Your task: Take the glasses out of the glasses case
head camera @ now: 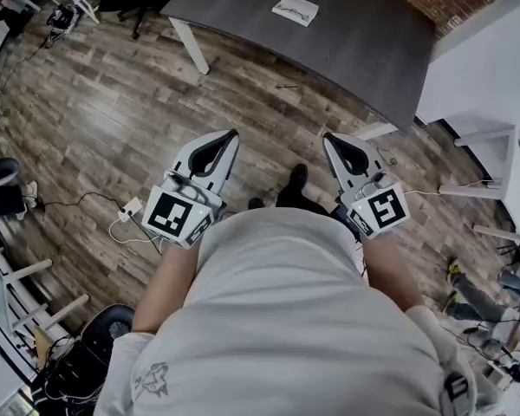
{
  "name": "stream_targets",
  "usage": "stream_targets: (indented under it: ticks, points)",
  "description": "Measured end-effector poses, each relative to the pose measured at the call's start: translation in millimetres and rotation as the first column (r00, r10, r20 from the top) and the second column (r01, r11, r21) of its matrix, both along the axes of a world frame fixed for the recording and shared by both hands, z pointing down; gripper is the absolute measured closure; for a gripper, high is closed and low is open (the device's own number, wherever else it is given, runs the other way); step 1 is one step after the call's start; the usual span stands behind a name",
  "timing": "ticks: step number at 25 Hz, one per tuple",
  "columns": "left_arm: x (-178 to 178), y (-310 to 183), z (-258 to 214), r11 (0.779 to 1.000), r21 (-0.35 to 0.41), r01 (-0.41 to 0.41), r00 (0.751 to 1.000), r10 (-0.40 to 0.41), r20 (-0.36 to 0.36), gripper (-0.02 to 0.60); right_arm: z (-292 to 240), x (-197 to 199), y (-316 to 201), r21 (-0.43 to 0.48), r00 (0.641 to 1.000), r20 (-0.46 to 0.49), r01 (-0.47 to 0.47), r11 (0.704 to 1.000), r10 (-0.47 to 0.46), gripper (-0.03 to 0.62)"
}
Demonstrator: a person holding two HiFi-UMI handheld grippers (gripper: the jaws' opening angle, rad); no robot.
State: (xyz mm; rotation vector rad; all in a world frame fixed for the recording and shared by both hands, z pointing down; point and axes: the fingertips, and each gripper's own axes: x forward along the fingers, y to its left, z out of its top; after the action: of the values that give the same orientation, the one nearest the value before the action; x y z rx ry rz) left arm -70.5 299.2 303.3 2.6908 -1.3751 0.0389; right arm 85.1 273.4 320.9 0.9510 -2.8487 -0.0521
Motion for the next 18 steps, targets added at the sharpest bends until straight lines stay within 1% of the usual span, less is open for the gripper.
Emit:
stream_targets:
  ticks: [9, 14, 18]
  points:
    - [7.5, -21.8, 7.4, 1.0, -0.026, 0.005, 1.0, -0.005, -0.006, 0.571, 5.7, 12.8, -25.4, -0.01, 1.0, 0.001, -0.021, 1.0, 0.021, 0.589]
    - [15.6, -32.7, 13.2, 0.999, -0.038, 0.008, 1.0, -0.008, -0.008, 0.571, 7.7, 21.5, -38.9, 0.008, 1.0, -0.009, -0.028, 1.0, 0.028, 0.588]
    - [25.0, -51.8, 16.7, 0.998, -0.054, 0.011, 1.0, -0.011, -0.004, 0.571, 9.9, 30.7, -60.8, 0.001, 1.0, -0.01, -0.028, 1.0, 0.028, 0.587]
